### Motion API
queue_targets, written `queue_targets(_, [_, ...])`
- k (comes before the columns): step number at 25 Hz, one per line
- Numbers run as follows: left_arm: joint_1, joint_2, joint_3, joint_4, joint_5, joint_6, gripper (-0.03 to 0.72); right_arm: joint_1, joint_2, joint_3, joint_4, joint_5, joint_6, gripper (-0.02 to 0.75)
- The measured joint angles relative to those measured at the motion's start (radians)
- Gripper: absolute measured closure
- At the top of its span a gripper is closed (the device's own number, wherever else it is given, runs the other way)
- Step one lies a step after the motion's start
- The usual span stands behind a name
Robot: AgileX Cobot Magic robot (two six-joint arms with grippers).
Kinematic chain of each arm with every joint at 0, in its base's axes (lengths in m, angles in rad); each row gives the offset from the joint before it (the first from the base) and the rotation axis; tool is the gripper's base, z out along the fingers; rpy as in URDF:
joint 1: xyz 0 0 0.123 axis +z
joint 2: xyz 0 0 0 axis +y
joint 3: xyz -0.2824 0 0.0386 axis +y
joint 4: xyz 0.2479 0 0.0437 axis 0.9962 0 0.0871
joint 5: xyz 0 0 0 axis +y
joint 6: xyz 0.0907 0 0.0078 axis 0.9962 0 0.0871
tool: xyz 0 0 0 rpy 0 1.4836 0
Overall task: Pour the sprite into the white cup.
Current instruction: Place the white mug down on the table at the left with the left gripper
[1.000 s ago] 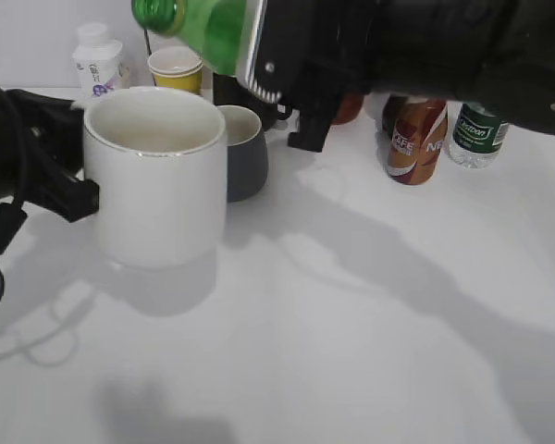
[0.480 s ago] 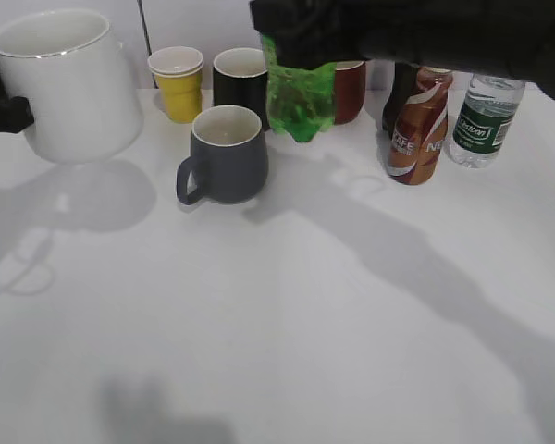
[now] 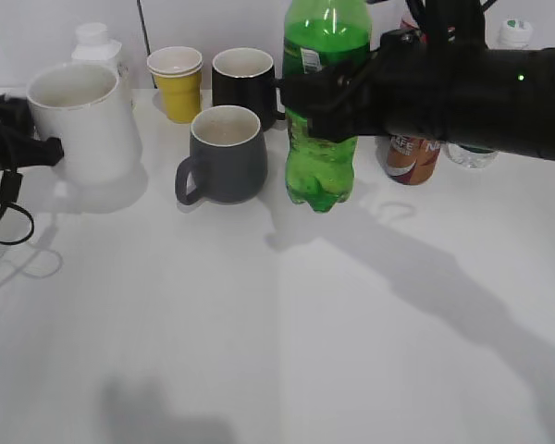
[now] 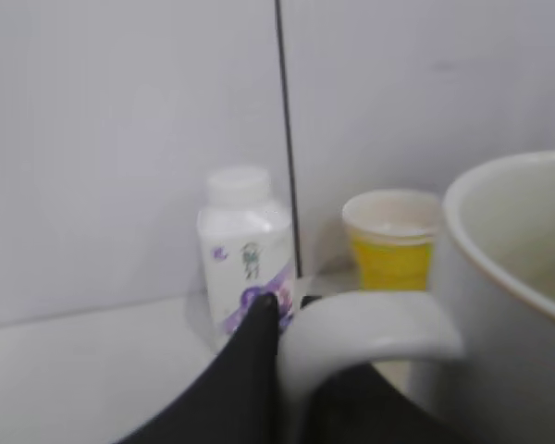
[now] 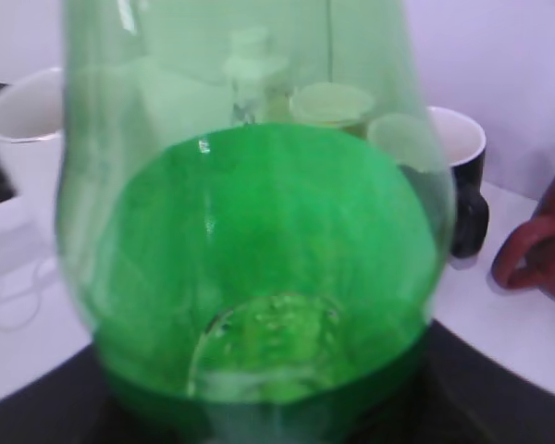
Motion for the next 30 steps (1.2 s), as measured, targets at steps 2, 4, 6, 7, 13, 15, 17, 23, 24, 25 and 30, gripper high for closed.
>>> queue_targets(2, [0.027, 0.075, -0.028, -0.001, -0.009, 0.001, 0.648, 0.0, -0.01, 0.008, -0.01, -0.001, 0.001, 0.347])
queue_targets(4, [0.049, 0.134, -0.054, -0.001, -0.008, 0.001, 0.648, 0.0, -0.016, 0.009, -0.02, -0.004, 0.002, 0.347])
queue_targets(6, [0.062, 0.182, -0.07, 0.001, -0.009, 0.001, 0.648, 0.0, -0.023, 0.01, -0.022, -0.006, 0.002, 0.347])
queue_targets(7, [0.064, 0.198, -0.073, 0.003, -0.009, 0.001, 0.648, 0.0, -0.025, 0.01, -0.022, -0.007, 0.003, 0.347])
queue_targets(13, [0.065, 0.253, -0.079, 0.013, -0.053, -0.002, 0.65, 0.0, -0.029, 0.011, -0.024, -0.008, 0.003, 0.347])
queue_targets(15, [0.065, 0.255, -0.08, 0.014, -0.06, -0.004, 0.65, 0.0, -0.029, 0.012, -0.024, -0.009, 0.003, 0.347])
queue_targets(17, [0.065, 0.256, -0.074, 0.015, -0.064, -0.004, 0.643, 0.0, -0.029, 0.012, -0.025, -0.015, 0.003, 0.347])
queue_targets(23, [0.065, 0.255, -0.032, 0.024, -0.085, -0.01, 0.512, 0.0, -0.029, 0.012, -0.027, -0.023, 0.003, 0.347])
queue_targets(24, [0.065, 0.254, -0.025, 0.024, -0.092, -0.011, 0.498, 0.0, -0.029, 0.012, -0.027, -0.023, 0.003, 0.347])
queue_targets(25, [0.065, 0.253, -0.016, 0.024, -0.097, -0.011, 0.489, 0.0, -0.029, 0.012, -0.027, -0.023, 0.003, 0.347])
queue_targets(30, [0.065, 0.215, 0.043, 0.027, -0.104, -0.012, 0.465, 0.0, -0.029, 0.012, -0.027, -0.023, 0.003, 0.347])
